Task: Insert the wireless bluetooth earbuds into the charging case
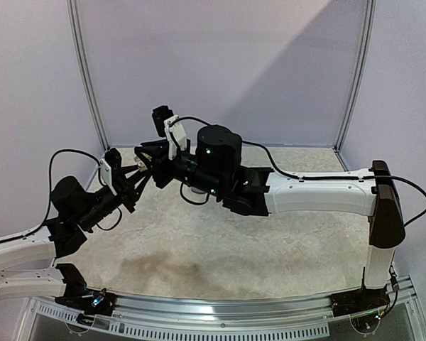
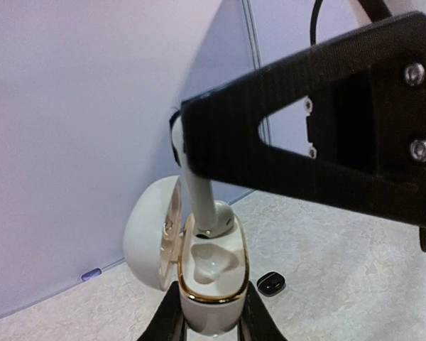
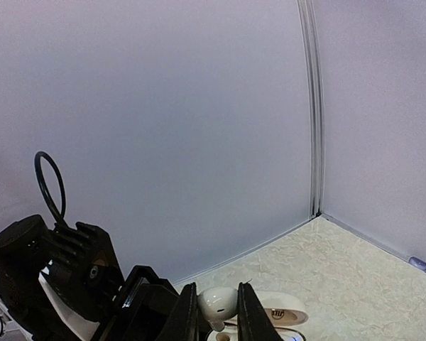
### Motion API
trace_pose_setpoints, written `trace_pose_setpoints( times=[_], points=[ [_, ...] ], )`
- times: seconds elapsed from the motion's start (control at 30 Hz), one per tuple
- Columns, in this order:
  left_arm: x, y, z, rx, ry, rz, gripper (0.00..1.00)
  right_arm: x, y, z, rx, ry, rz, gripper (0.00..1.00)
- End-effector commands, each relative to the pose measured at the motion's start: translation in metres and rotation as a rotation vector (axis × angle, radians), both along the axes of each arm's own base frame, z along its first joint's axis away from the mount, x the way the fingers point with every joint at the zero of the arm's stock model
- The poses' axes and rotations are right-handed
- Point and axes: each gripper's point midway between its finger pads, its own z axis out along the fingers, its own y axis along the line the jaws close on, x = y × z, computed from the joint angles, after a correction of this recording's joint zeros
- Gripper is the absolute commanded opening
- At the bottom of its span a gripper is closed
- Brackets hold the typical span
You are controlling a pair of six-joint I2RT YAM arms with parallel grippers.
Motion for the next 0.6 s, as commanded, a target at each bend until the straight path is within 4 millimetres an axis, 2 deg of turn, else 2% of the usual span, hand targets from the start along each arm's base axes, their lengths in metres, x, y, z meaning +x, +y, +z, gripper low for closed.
trace_pose_setpoints(
  times=[0.0,0.57],
  points=[
    [-0.003,0.0,0.009,-0.032,-0.018,-0.003,0.0,0.002,0.001,-0.01,-0.002,0.015,-0.018,0.0],
    [-0.003,0.0,0.009,-0.038,-0.019,-0.004,0.0,0.006,0.006,-0.034,-0.055,0.024,-0.03,0.0]
  ],
)
